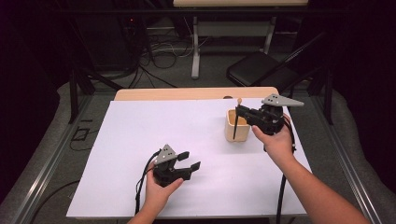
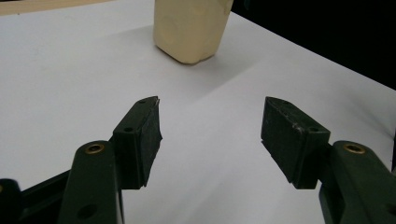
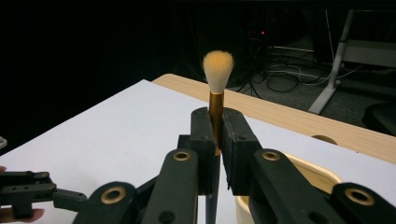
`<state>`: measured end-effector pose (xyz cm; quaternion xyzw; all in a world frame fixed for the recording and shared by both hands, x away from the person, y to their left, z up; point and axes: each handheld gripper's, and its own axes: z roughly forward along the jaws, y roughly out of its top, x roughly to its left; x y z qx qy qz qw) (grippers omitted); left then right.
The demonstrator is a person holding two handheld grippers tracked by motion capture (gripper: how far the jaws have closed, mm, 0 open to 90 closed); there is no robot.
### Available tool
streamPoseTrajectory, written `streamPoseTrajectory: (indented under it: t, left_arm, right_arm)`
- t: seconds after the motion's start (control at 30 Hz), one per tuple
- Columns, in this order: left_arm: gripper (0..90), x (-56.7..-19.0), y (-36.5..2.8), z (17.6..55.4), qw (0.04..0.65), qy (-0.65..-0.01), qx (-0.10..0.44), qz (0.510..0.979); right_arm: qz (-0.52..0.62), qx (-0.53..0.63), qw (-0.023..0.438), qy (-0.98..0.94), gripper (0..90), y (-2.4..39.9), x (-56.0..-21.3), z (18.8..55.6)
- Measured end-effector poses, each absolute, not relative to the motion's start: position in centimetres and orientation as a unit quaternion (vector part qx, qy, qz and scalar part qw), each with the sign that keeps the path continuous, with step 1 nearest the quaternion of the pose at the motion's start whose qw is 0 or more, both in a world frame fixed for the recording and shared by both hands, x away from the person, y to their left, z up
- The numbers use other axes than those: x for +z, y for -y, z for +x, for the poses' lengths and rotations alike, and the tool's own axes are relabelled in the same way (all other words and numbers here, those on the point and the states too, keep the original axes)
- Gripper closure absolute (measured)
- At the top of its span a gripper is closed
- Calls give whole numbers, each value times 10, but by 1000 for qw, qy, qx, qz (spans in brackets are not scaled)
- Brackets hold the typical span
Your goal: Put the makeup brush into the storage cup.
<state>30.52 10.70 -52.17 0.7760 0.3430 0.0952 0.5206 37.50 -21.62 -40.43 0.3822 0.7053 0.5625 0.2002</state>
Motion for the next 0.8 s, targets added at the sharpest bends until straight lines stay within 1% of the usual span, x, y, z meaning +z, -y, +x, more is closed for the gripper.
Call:
streamPoseTrajectory:
  t: [0.47,0.8]
  left_arm:
    - [377,-521,-108,305,522,-344,95,775]
    - [377,-522,-108,306,523,-344,95,774]
  right_arm:
    - [390,564,216,-695,837,218,-397,385]
    - [396,563,218,-692,837,218,-397,388]
